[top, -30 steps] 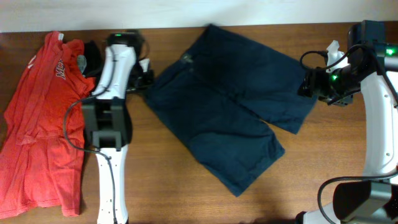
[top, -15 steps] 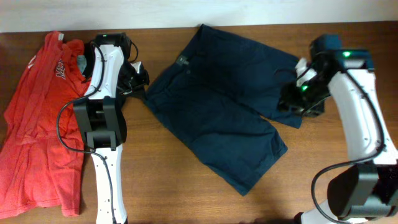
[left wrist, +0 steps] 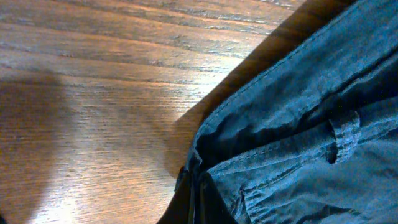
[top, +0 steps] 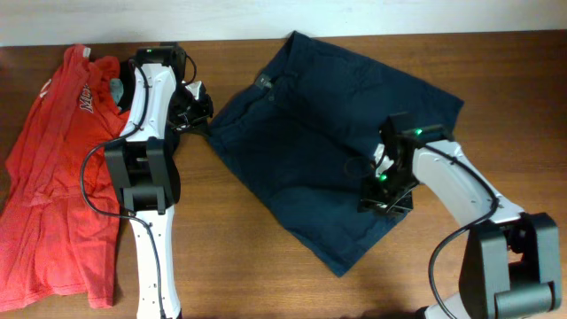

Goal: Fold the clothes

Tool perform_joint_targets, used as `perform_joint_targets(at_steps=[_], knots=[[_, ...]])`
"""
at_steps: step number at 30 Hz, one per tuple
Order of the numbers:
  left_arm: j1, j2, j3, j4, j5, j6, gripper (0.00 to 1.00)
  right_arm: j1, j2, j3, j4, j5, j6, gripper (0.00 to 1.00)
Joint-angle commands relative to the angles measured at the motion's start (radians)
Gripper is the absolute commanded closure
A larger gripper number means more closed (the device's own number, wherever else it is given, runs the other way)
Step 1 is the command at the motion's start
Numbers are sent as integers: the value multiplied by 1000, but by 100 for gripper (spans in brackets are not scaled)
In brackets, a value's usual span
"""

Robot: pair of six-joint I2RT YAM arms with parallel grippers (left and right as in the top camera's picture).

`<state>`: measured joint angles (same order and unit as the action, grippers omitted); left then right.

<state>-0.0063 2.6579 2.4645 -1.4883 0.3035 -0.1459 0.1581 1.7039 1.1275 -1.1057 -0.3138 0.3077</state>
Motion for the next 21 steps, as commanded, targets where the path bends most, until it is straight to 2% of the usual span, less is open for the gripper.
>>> perform_joint_targets(at_steps=[1, 3, 5, 6, 7, 9, 11, 16, 21], knots=[[1, 12, 43, -5, 11, 29, 99, 12, -26, -42, 57, -16, 50, 64], [1, 12, 48, -4, 11, 32, 81, 12, -26, -49, 82, -15, 50, 64], [1, 12, 50, -4, 11, 40, 44, 12, -26, -51, 94, -16, 50, 64], [1, 12, 50, -5, 7, 43, 30, 12, -26, -51, 99, -15, 49, 64], [1, 12, 50, -5, 0, 43, 20, 12, -26, -51, 101, -15, 49, 63], [3, 12, 61, -13, -24, 43, 5, 12, -26, -51, 108, -14, 49, 63], [9, 10, 90, -30, -55, 42, 1, 12, -24, -54, 120, -2, 49, 63], [27, -23, 227, -86, -113, 42, 1, 11, 0, -82, 159, 14, 50, 63], [43, -83, 439, -154, -129, 42, 1, -10, 27, -96, 188, 99, 125, 64]])
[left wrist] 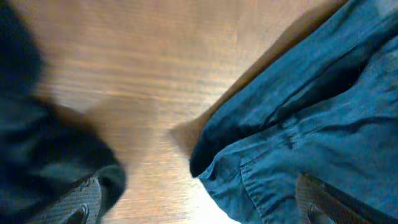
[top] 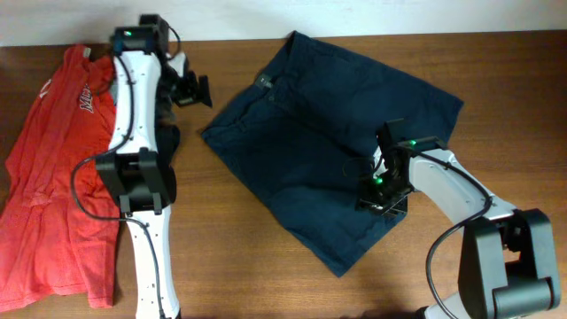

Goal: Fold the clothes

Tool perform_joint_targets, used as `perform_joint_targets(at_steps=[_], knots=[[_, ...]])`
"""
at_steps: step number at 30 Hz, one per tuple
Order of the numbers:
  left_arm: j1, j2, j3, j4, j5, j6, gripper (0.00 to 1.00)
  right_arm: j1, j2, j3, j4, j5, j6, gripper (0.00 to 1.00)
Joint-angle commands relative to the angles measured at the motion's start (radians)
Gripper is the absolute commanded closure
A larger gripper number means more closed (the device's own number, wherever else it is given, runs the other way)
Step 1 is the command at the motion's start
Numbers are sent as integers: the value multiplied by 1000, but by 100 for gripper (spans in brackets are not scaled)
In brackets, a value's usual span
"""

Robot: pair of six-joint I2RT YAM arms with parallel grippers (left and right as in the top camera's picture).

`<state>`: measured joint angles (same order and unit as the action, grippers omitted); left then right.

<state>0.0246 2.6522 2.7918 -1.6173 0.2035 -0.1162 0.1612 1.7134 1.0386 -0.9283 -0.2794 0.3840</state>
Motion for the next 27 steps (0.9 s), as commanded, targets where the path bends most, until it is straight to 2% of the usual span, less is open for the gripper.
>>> perform_joint_targets(at_steps=[1, 7, 17, 24, 27], knots=[[12, -87, 143, -35, -29, 13, 1, -19, 18, -7, 15, 79, 53, 64], [6, -109, 253, -70, -28, 55, 1, -56, 34, -8, 48, 188, 86, 64], [0, -112, 257, -71, -29, 88, 1, -182, 171, -8, 90, 240, 92, 64], [-2, -112, 257, -71, -29, 111, 1, -322, 201, -4, 159, 240, 58, 64], [-7, -112, 257, -71, -28, 129, 1, -412, 201, 17, 219, 234, -2, 64]])
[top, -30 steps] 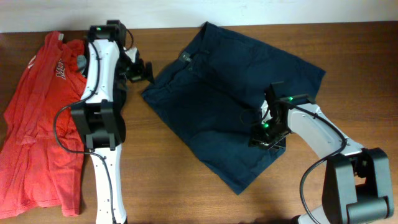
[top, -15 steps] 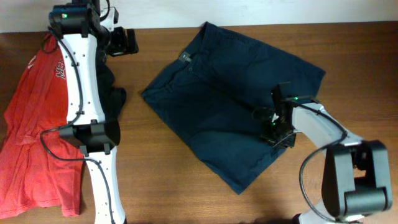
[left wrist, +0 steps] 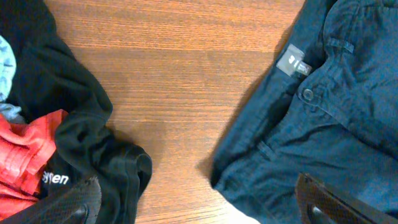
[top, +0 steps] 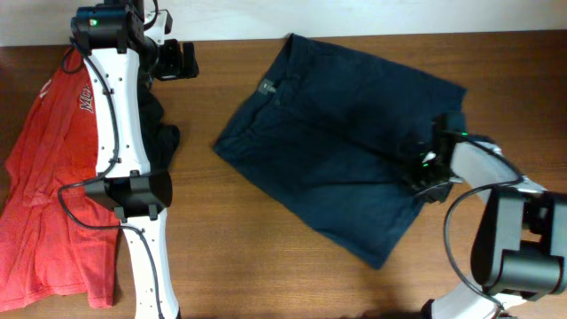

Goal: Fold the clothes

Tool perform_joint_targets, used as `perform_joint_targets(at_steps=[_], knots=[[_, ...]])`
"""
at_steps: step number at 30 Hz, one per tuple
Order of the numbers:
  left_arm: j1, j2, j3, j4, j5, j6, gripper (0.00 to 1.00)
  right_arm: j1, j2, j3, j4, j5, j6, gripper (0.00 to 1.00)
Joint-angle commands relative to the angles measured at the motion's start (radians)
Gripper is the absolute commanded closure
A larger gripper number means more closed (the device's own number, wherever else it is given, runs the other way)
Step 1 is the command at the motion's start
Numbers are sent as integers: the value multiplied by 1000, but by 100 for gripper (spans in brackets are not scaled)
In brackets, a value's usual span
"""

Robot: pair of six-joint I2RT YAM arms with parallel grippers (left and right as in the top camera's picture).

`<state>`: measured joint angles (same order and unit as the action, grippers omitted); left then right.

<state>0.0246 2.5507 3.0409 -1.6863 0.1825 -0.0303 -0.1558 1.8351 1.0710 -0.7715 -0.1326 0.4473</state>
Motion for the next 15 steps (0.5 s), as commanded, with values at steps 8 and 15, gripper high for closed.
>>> perform_joint_targets(at_steps=[8, 15], knots=[[-52, -11, 4, -2, -8, 135, 1, -152, 79, 77, 235, 67, -226, 54], [-107, -1, 4, -2, -8, 235, 1, -154, 79, 236, 157, 61, -252, 42]])
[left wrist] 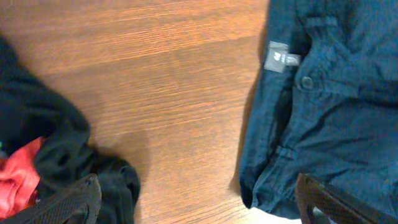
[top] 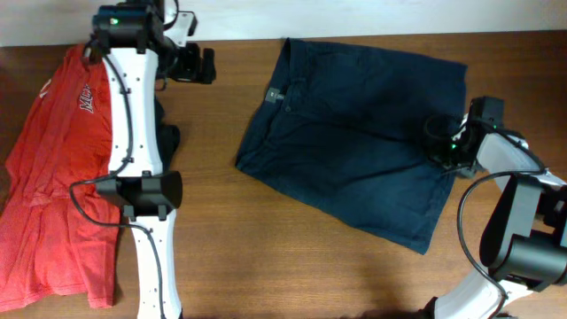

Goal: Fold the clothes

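Observation:
Navy shorts (top: 354,133) lie spread flat across the middle and right of the table, waistband to the left with a grey label (left wrist: 281,57) and a button (left wrist: 306,81). My right gripper (top: 447,142) sits low on the shorts' right part, near a leg hem, and looks shut on the fabric. My left gripper (top: 199,64) hangs raised over bare wood left of the waistband. It is open, with its fingers (left wrist: 68,205) spread wide and nothing between them.
A red T-shirt (top: 53,177) lies flat along the table's left side. A black garment (top: 164,133) is bunched beside it, under the left arm, and also shows as the black garment (left wrist: 56,155) at the left. The wooden table (top: 266,266) is bare in front.
My right gripper has moved right and further back, and the shorts have shifted right and turned with it. The left gripper has moved slightly right and is still open.
First my left gripper was low at the shorts' left waist corner and the right one was on their lower right part. Then the left gripper was open and lifted away to the back left. The shorts then lay further right each time, with the right gripper on them.

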Tool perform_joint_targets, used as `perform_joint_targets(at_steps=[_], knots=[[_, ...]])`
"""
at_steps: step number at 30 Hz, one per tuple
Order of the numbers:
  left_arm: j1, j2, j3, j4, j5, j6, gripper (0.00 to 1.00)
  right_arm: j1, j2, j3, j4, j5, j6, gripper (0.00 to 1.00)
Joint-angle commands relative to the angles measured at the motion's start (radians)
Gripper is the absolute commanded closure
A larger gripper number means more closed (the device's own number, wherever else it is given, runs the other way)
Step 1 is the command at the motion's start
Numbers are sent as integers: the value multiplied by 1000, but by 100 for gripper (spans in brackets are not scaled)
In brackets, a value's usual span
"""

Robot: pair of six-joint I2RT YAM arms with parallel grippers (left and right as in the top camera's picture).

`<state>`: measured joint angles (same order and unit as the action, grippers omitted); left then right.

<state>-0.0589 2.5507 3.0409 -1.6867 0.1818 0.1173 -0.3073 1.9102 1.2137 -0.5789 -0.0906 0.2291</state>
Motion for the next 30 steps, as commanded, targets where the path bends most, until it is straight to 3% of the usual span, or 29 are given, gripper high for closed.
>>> perform_joint_targets(at_steps=[1, 6, 9, 14, 19, 24, 30], knots=[[-31, 5, 4, -1, -7, 105, 1, -3, 3, 139, -88, 7, -43, 37], [-50, 84, 2, 7, 21, 181, 1, -2, 3, 452, -433, -151, -167, 7], [-51, 145, 2, 39, 116, 250, 4, 1, 3, 631, -606, -176, -174, 1], [-64, 235, 2, 114, 216, 340, 9, 14, 3, 815, -773, -176, -174, 0], [-101, 295, 2, 161, 269, 352, 10, 27, 3, 851, -825, -175, -174, 1], [-163, 298, 2, 206, 262, 351, 10, 27, 4, 851, -832, -175, -173, 0], [-227, 333, 2, 216, 169, 264, 10, 27, 4, 851, -846, -172, -174, 0]])
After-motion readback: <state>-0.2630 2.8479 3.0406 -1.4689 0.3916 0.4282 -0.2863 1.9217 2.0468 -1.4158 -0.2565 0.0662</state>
